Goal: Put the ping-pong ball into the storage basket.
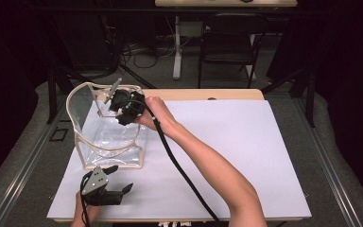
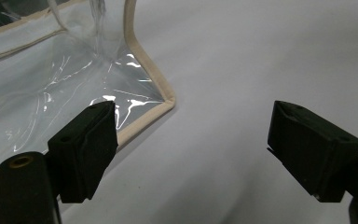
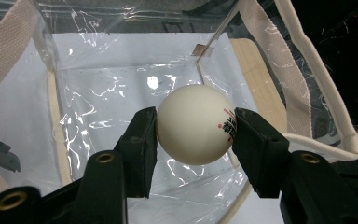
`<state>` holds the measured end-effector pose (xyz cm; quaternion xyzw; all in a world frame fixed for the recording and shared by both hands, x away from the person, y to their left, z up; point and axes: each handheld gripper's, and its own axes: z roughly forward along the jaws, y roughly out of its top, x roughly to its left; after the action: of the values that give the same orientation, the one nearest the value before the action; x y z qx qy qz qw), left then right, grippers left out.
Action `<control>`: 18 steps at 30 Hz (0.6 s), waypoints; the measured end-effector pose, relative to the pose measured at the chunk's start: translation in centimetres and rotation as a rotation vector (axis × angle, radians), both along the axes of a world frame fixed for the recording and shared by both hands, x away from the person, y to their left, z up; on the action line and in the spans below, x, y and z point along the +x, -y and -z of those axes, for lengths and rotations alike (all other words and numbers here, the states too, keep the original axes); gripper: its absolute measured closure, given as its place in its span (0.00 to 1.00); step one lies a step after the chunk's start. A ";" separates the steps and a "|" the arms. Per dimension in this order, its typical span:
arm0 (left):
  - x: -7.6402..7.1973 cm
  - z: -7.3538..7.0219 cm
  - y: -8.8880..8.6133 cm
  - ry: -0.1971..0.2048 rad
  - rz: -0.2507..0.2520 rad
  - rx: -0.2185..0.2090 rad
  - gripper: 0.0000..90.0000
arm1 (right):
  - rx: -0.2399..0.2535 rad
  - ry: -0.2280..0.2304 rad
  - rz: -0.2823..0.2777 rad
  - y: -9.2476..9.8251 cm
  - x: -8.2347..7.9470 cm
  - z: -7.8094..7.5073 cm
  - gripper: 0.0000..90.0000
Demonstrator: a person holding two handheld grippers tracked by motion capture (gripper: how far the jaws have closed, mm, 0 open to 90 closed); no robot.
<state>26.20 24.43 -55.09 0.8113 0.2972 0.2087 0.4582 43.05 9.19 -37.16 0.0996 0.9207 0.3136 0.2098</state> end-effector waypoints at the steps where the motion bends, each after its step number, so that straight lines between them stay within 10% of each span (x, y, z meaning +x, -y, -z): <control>1: 0.0 0.0 0.0 0.000 -0.001 0.002 0.18 | -0.001 -0.001 0.001 0.0 0.0 0.0 0.56; 18: 0.0 0.0 0.0 0.001 0.000 0.000 0.18 | -0.009 -0.028 0.007 -0.4 0.2 0.9 0.56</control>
<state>26.20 24.47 -55.09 0.8113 0.2970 0.2090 0.4582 43.25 9.54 -38.02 0.1063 0.9247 0.3071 0.1985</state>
